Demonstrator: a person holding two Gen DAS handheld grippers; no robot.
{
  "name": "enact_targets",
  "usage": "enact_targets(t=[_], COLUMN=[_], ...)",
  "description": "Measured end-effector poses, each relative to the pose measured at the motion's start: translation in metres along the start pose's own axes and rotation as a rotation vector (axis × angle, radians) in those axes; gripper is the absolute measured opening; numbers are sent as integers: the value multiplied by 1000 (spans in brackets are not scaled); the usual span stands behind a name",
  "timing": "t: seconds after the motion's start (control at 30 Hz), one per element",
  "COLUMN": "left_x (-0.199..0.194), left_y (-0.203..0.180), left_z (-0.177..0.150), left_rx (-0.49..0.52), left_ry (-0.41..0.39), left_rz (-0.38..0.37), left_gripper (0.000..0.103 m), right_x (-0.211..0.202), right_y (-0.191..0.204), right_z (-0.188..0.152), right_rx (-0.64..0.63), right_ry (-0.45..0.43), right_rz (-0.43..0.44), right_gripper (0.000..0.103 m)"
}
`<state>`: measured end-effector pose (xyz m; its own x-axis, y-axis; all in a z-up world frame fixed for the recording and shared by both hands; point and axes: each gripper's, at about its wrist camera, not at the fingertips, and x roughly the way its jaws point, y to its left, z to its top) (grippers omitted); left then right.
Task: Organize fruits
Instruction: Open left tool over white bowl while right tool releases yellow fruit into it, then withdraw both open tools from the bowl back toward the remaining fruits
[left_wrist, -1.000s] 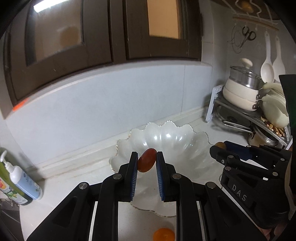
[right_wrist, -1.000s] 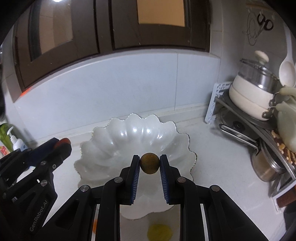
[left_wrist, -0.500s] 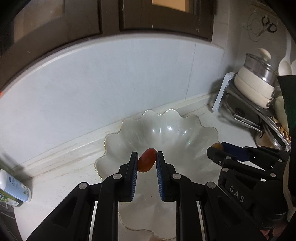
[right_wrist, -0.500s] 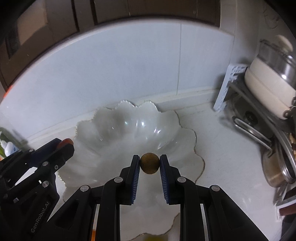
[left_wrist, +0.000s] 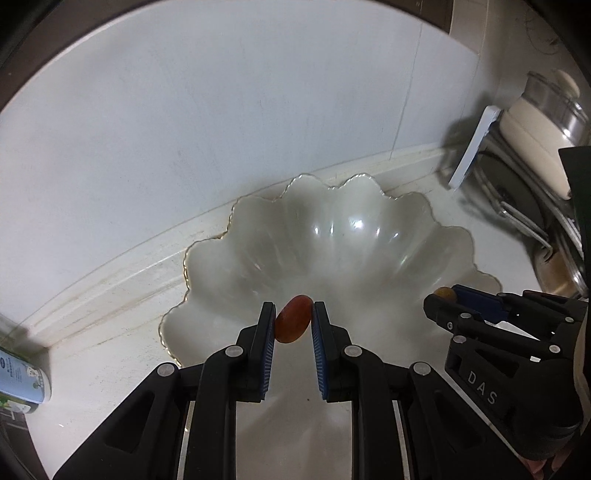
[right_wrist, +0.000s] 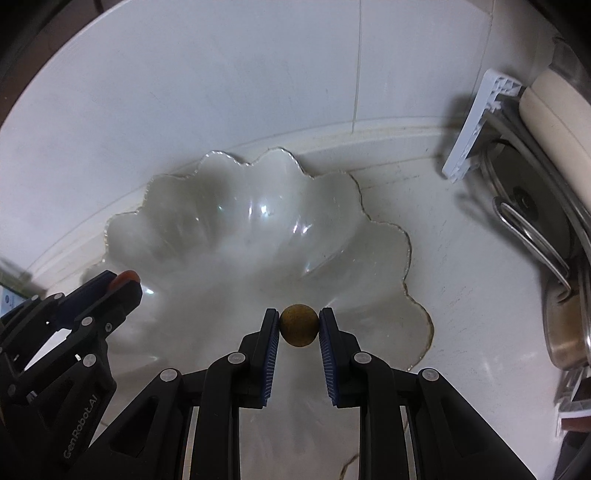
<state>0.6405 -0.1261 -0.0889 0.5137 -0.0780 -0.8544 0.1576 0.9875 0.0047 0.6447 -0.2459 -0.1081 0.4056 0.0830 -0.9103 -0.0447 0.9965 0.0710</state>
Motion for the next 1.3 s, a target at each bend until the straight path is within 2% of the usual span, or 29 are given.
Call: enact_targets(t=[0.1, 0.23, 0.53, 0.57, 0.6, 0.63, 0.73, 0.97, 1.1, 1.2, 1.27, 1.3], left_x=[11, 23, 36, 37, 38, 37, 32, -1, -21, -36, -47, -51], left_y=[0, 2, 0, 0, -1, -1, -3, 0, -1, -1, 1, 1], left_z=[3, 0, -3, -3, -2, -3, -3, -4, -8, -11, -13, -14], left_rx=[-3, 4, 0, -2, -2, 0, 11, 22, 45, 54, 56, 55], left_ry=[29, 64, 109, 118, 121, 121, 102, 35, -9, -34, -55, -62], left_rz=[-22, -7, -6, -8, -7, -2, 22, 66, 115, 113, 112, 109], left_gripper=[21, 21, 24, 32, 44, 49, 52, 60, 61, 61, 63, 68], right_x=[8, 18, 22, 23, 23, 23, 18, -13, -35, -46, -55, -61], right_y=[-2, -1, 1, 0, -1, -3, -8, -8, -4, -3, -1, 0], right_z=[3, 5, 6, 6, 6, 6, 7, 1, -5, -9, -13, -16], right_rx=[7, -2, -10, -9, -1, 4, 17, -2, -16, -32, -39, -39], right_ry=[28, 58, 65, 68, 73, 74, 53, -16, -52, -74, -93, -104], right_rz=[0, -22, -27, -19, -9, -1, -12, -66, -89, -93, -91, -92], right_gripper=[23, 23, 25, 26, 27, 29, 35, 35, 35, 36, 43, 44])
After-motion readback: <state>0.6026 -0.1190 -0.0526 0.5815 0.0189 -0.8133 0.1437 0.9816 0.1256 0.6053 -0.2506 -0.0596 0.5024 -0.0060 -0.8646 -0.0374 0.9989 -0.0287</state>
